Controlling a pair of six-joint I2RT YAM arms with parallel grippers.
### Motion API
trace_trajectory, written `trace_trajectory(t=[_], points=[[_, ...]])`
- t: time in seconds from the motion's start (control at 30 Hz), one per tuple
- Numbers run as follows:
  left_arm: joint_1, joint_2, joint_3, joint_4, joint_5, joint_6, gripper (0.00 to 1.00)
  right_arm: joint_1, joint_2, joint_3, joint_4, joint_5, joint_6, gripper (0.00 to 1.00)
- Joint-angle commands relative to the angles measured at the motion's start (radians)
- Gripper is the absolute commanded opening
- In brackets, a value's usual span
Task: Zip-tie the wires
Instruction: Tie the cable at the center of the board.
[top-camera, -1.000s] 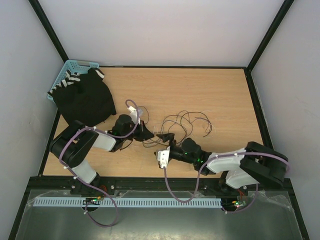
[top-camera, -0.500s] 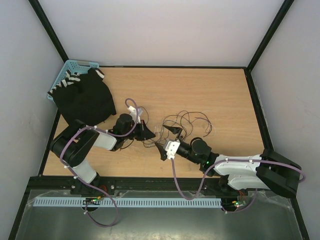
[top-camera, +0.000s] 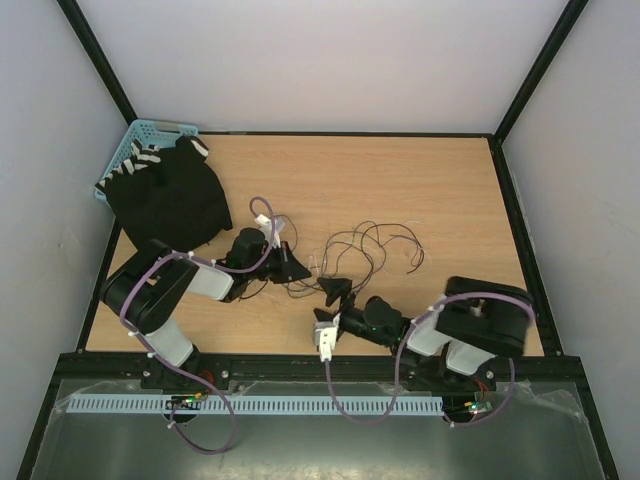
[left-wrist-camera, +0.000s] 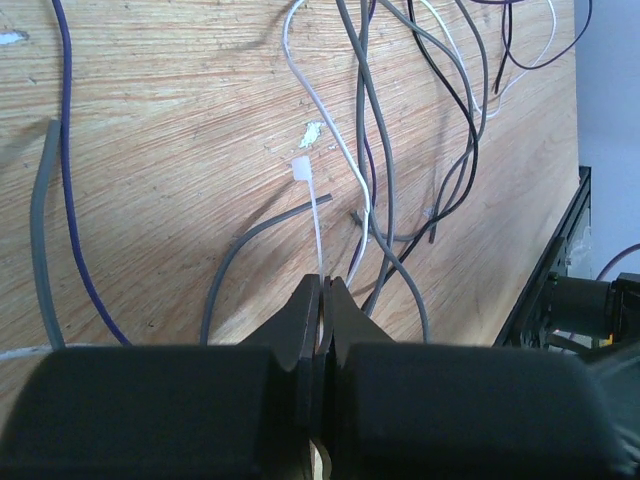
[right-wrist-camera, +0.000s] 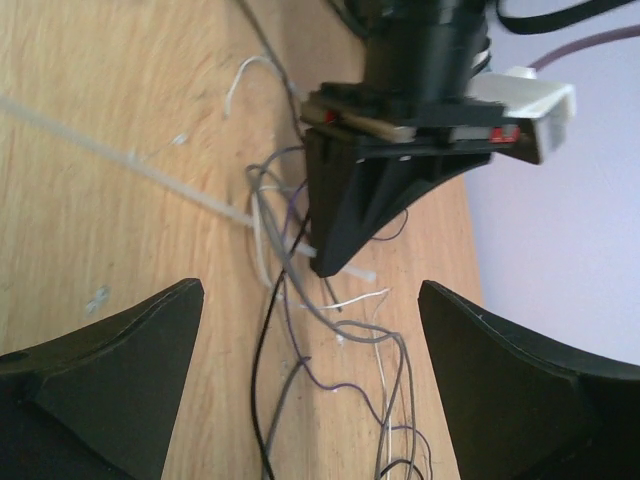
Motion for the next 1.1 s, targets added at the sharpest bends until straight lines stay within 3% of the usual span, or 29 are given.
trace_trajectory(t=[0.0,0.2,0.57,1.07], points=[[0.006,-0.015,0.018,-0.011,0.024,-0.004,0.00,0.032,0.182,0.011,0.289,0.063,-0.161,0.99],[0.006,-0.030,0.020,-0.029,0.027,0.000,0.00,0.038,0.329,0.076,0.341,0.072,-0.229,0.99],[0.005,-0.039,0.031,-0.047,0.054,-0.027,0.00,0.038,0.341,0.100,0.200,0.067,-0.272,1.00],[0.005,-0.035,0.049,-0.081,0.084,-0.037,0.00,0.038,0.420,0.141,0.206,0.083,-0.355,0.99]])
